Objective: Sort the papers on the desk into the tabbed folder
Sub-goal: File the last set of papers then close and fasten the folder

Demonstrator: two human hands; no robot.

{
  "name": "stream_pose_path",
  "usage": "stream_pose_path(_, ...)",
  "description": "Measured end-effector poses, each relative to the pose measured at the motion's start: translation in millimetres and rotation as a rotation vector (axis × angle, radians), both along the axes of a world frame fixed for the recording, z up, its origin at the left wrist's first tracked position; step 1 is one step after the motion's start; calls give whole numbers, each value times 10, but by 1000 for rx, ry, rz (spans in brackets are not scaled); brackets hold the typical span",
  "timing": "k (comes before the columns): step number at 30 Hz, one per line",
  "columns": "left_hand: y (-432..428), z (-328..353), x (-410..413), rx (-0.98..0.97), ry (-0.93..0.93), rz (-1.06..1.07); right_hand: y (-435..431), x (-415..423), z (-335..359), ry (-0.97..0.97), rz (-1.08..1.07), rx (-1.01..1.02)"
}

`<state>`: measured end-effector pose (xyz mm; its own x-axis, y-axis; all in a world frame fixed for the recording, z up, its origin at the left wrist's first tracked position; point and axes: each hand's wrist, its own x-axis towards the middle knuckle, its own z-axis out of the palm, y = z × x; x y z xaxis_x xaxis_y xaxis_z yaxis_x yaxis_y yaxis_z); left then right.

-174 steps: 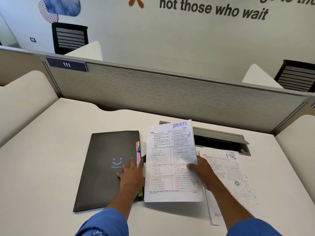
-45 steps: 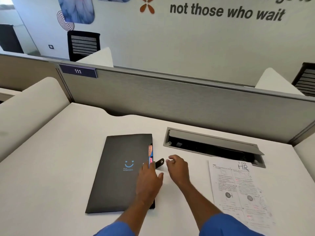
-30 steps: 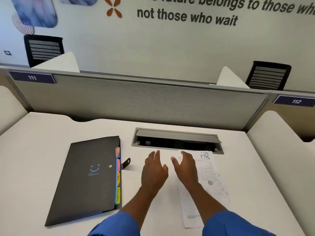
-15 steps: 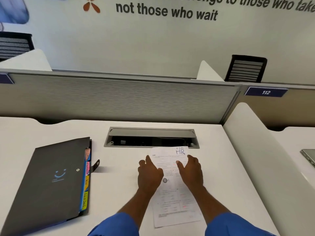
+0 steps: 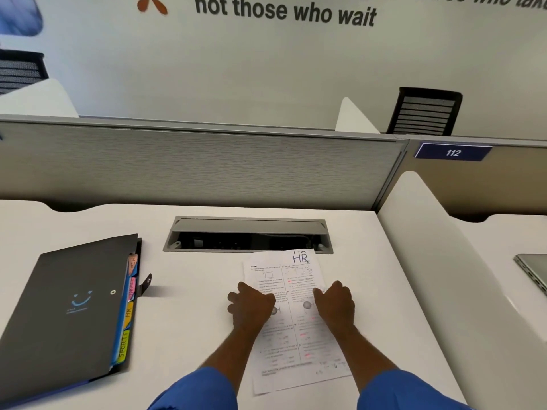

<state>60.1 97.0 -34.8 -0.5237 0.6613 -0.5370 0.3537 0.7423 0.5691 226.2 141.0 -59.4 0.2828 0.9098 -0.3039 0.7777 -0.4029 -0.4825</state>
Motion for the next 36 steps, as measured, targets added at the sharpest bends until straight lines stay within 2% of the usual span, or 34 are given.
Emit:
stream_pose_path(4, 11, -3, -9, 1, -54, 65, 52, -15, -11, 98, -38, -64)
stream_pose_path(7, -26, -8, -29, 8, -85, 25, 72, -3, -46, 199, -64, -121)
stream_pose_path(10, -62, -17, -38, 81, -93, 28, 57, -22, -54, 308, -90, -120)
stream_pose_path(14, -76, 95, -86, 276, -145, 57, 45, -111, 36, 519, -79, -45)
stream_pose_path(17, -68, 217, -161, 454, -119, 87, 48, -210, 225, 675, -27, 95)
stream_pose_path(21, -56, 452, -267, 736, -22, 141, 101, -352, 500, 899, 85, 264)
stream_pose_path(24, -27, 588, -368, 866, 71, 169, 161, -492, 670, 1027, 68, 346)
stream_pose_path(29, -97, 665, -488, 886, 89, 143, 144, -684, 823, 1123, 62, 381)
stream_pose_path(33, -198, 598, -598, 801, 106, 128, -2, -766, 774, 1094, 49, 329)
stream_pose_path(36, -271, 575, -704, 690, 93, 75, -96, -799, 663, 1001, 45, 295)
